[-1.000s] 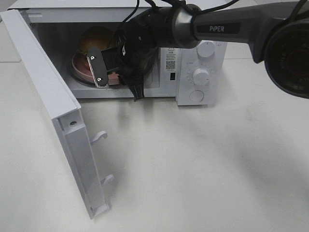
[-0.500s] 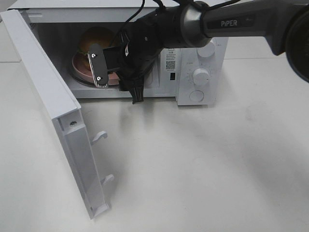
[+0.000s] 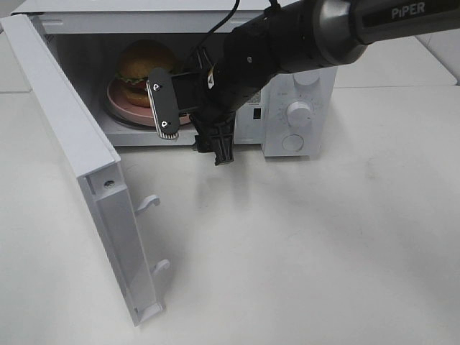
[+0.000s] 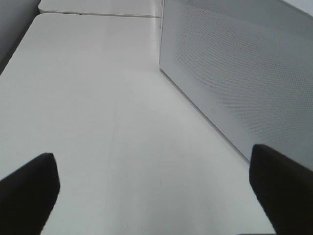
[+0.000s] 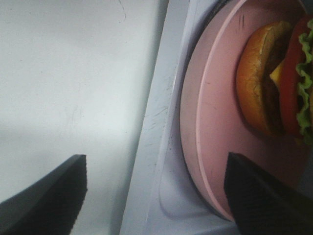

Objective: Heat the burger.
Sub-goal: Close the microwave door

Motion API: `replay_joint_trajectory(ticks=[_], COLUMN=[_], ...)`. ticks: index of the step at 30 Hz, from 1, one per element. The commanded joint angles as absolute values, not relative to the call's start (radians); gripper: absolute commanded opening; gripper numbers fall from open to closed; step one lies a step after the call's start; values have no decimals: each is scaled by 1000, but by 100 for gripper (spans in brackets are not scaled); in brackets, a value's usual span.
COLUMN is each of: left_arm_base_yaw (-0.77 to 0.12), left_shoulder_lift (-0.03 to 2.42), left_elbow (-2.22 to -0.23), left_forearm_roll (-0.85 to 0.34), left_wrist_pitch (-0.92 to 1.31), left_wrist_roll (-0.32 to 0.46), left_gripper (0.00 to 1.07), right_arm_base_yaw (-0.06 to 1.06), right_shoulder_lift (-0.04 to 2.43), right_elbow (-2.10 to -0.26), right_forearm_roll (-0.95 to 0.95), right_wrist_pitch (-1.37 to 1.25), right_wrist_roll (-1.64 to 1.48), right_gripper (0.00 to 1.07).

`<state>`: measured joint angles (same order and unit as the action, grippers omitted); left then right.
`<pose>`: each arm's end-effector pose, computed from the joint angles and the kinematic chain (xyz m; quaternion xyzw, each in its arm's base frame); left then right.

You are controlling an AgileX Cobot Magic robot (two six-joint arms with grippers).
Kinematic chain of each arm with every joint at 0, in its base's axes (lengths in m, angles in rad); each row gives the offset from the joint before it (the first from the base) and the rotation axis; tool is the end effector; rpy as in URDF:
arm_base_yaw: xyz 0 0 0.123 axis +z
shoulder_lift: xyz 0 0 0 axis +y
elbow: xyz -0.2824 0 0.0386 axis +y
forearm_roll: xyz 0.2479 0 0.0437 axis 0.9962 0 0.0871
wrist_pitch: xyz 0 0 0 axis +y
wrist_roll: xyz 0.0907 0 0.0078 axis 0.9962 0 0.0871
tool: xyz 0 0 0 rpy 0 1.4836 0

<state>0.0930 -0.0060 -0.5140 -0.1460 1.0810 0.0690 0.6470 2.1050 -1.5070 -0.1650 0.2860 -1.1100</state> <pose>-0.0076 -0.0125 0.2801 -0.0059 0.8510 -0.0305 0.5242 0.3777 0.2801 0.1781 -0.7516 0.5395 -0.1363 0.3543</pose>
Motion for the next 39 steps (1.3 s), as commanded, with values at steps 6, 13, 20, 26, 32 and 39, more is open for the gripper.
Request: replay_joint_trajectory(ticks=[6,13,20,26,32,39], left_arm_base_yaw=[96,96,96,96,96,96], left_shoulder_lift=[-22,-22,-22,-22,-22,-22], left_elbow=[-514,-514,-514,-514,-514,-514], left_forearm_roll=[-147,-147,-147,-147,-147,-147], left_wrist_pitch=[1068,1068,1068,1068,1068,1068], left_wrist_roll=[69,69,69,69,69,69], left_gripper=[98,98,98,98,98,98], right_arm_base_yaw=[644,634,632,632,632,632], right_shoulder_lift=[1999,1920,1808,1731,1611,1518], right_elbow=[-1405,-1334,-1233,-1153,-1037,-947], right_forearm_roll=[-165,-210,-230,-221,-216,-217], right_wrist_pitch=[276,286,313,312,315,347], right_wrist_roll=[-1068,-1027,-987,-932,-739,-477], right_gripper=[81,80,78,76,76,76])
